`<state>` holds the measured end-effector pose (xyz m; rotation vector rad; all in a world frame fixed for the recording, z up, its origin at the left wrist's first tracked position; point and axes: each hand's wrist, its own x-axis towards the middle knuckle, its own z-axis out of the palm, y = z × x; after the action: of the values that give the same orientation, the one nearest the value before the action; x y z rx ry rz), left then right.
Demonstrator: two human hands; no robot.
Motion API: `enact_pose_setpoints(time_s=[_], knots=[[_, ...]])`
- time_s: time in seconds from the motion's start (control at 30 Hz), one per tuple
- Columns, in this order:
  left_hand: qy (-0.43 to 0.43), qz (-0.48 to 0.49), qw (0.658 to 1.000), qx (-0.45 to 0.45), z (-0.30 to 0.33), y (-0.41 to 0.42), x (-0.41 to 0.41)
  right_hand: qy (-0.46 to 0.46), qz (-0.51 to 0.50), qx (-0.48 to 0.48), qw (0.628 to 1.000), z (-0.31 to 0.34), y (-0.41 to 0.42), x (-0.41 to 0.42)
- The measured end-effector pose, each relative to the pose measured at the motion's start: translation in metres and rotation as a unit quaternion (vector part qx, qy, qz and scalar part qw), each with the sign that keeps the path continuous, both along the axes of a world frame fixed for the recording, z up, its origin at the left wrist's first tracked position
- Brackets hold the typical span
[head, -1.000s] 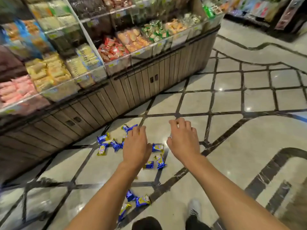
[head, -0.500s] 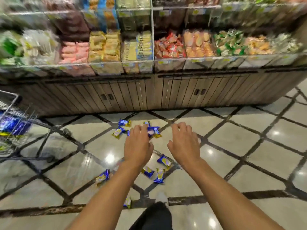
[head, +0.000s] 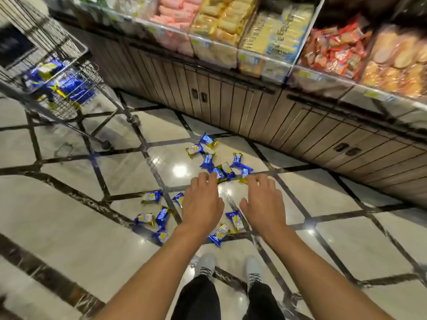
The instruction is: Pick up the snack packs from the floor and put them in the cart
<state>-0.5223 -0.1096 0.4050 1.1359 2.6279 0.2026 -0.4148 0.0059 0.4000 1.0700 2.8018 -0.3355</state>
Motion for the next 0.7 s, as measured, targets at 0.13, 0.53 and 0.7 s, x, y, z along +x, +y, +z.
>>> enact_pose_setpoints(time_s=[0.13, 0.53, 0.7], knots=[[-0.015, 0.039, 0.999, 0.007, -0.065, 0.016, 0.011, -0.017, 0.071, -0.009, 0.997, -0.068, 0.022, 0.0], [-0.072, 0.043, 0.996, -0.039, -0.496, 0.026, 0.023, -0.076, 0.115, -0.084, 0.987, -0.495, 0.055, 0.026], [-0.11, 0.004, 0.99, -0.087, -0.659, 0.004, 0.052, -0.118, 0.141, -0.098, 0.978, -0.656, 0.054, 0.04]])
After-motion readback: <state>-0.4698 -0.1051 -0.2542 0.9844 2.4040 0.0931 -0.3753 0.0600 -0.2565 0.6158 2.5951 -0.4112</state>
